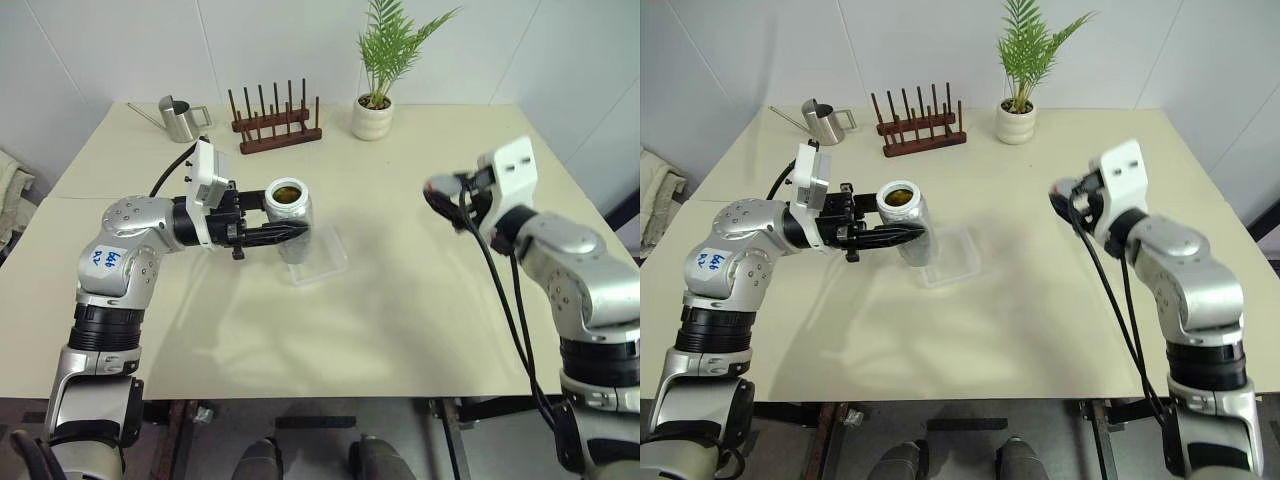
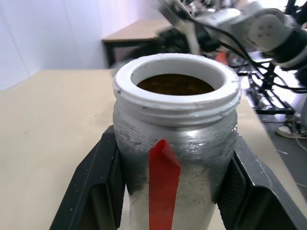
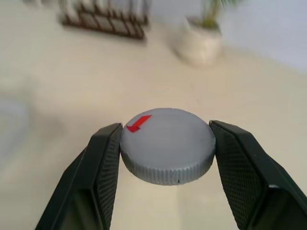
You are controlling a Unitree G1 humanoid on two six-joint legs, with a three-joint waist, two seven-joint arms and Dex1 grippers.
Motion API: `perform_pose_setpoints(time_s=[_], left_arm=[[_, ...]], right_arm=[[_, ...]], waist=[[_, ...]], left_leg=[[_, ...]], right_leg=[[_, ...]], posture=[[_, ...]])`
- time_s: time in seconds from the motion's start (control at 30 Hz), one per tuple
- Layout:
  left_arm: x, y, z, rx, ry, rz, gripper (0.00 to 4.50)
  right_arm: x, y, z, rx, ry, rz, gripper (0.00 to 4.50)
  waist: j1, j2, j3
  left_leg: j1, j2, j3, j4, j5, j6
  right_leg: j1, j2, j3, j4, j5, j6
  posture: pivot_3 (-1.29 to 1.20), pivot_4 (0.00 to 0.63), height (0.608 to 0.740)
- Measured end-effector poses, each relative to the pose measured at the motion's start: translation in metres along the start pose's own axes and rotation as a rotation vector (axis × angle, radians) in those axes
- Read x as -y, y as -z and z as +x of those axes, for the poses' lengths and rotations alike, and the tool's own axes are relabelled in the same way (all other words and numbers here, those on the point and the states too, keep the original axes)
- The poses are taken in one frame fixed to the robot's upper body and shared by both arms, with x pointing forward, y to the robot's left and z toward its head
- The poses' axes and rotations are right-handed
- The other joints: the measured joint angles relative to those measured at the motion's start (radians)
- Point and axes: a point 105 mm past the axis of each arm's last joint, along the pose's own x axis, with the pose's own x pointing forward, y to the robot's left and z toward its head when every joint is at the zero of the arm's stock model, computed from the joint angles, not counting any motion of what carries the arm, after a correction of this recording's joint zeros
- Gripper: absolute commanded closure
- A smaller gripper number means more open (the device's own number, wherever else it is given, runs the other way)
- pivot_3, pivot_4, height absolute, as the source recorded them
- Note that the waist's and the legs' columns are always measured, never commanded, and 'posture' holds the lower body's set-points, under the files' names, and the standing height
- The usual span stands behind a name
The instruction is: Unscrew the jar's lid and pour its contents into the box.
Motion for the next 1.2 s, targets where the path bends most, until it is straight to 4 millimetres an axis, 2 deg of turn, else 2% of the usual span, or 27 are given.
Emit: perform_pose_setpoints(time_s=[0.1,0.2,0.43,0.53,0.63,0.87,0.97,1.1,1.2], left_arm=[[-0.014,0.005,-0.009,-0.010,-0.095,0.011,2.46],[-0.024,0.013,-0.012,-0.024,-0.164,0.023,2.46],[-0.043,0.006,-0.012,0.004,-0.267,0.116,2.46],[-0.049,0.005,-0.015,0.005,-0.299,0.144,2.46],[-0.051,0.006,-0.016,-0.004,-0.308,0.174,2.46],[-0.056,0.001,-0.011,-0.027,-0.279,0.291,2.46],[-0.058,0.005,-0.006,-0.080,-0.259,0.411,2.46],[-0.058,0.017,0.010,-0.209,-0.193,0.633,2.46],[-0.056,0.023,0.023,-0.268,-0.133,0.783,2.46]], right_arm=[[-0.005,0.042,-0.004,-0.106,0.024,0.055,1.85],[-0.017,0.068,-0.006,-0.153,0.017,0.093,1.85],[-0.028,0.074,-0.001,-0.127,0.017,0.126,1.85],[-0.029,0.078,-0.002,-0.135,0.014,0.122,0.98],[-0.031,0.079,-0.003,-0.136,-0.002,0.124,0.03],[-0.033,0.069,-0.011,-0.114,-0.074,0.087,0.03],[-0.035,0.051,-0.025,-0.043,-0.161,0.049,0.03],[-0.051,0.020,-0.051,0.084,-0.370,0.005,0.03],[-0.050,0.013,-0.064,0.118,-0.435,-0.003,0.03]], waist=[[-0.001,0.000,0.000],[0.000,0.000,0.000],[0.001,0.000,0.000],[0.001,0.000,0.000],[0.002,0.000,0.000],[0.003,0.000,0.000],[0.005,0.000,0.000],[0.007,-0.001,0.000],[0.005,-0.001,0.001]], left_leg=[[0.000,0.000,0.001,0.000,0.000,0.000],[0.000,0.000,0.001,0.001,0.000,0.000],[0.000,-0.001,0.000,0.001,0.001,0.000],[0.000,-0.001,0.001,0.001,0.001,0.000],[0.000,-0.001,0.000,0.001,0.001,0.000],[0.000,-0.001,0.000,0.001,0.001,0.000],[0.000,-0.001,0.001,0.001,0.001,0.000],[0.000,-0.002,0.000,0.001,0.000,0.000],[0.000,-0.002,0.001,0.003,0.000,0.000]], right_leg=[[0.000,0.000,0.001,0.000,0.000,0.000],[0.000,0.000,0.001,0.001,0.000,0.000],[0.000,0.000,0.000,0.001,0.000,0.000],[0.000,0.000,0.000,0.001,0.000,0.000],[0.000,0.000,0.000,0.001,0.000,0.000],[0.000,0.000,0.000,0.001,0.000,0.001],[0.001,0.000,0.000,0.000,0.000,0.001],[0.002,0.000,0.000,-0.001,0.001,0.002],[0.002,0.000,0.000,-0.001,0.002,0.003]], posture=[[0.00,0.150,0.740],[0.00,0.150,0.740],[0.00,0.150,0.740],[0.00,0.150,0.740],[0.00,0.150,0.740],[0.00,0.150,0.740],[0.00,0.150,0.740],[0.00,0.150,0.740],[0.00,0.150,0.740]])
